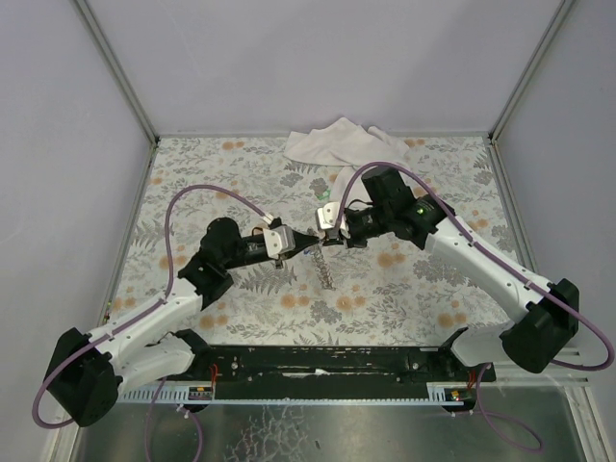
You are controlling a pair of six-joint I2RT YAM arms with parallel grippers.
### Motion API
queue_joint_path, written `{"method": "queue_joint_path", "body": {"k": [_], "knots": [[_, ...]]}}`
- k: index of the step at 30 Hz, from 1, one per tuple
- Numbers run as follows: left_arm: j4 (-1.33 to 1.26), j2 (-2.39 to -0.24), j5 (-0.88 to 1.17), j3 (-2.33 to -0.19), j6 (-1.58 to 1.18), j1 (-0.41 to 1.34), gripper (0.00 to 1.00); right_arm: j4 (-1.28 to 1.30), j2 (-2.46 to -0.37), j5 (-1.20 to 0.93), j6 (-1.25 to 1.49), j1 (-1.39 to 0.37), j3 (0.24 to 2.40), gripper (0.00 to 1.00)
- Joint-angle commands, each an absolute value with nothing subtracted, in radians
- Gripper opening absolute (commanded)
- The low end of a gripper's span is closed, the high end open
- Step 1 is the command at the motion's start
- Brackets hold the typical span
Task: Remove the keys from the keyring
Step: Remove the key from the keyring.
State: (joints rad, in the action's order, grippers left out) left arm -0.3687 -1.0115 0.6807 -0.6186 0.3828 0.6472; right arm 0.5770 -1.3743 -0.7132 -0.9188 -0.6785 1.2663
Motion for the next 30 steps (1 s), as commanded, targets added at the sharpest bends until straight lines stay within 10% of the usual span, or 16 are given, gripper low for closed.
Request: {"method": "queue_joint_path", "body": {"k": [1, 30], "knots": [[-0.641, -0.969, 0.661, -0.558, 0.236, 0.643, 0.00, 0.498, -1.344, -0.710, -0.906, -0.666, 1.247, 0.00], [-1.054, -0.975, 0.458, -0.337, 0.000, 0.643, 0.06, 0.564, -1.341, -0.763, -0.937, -0.674, 1.280, 0.00]]}}
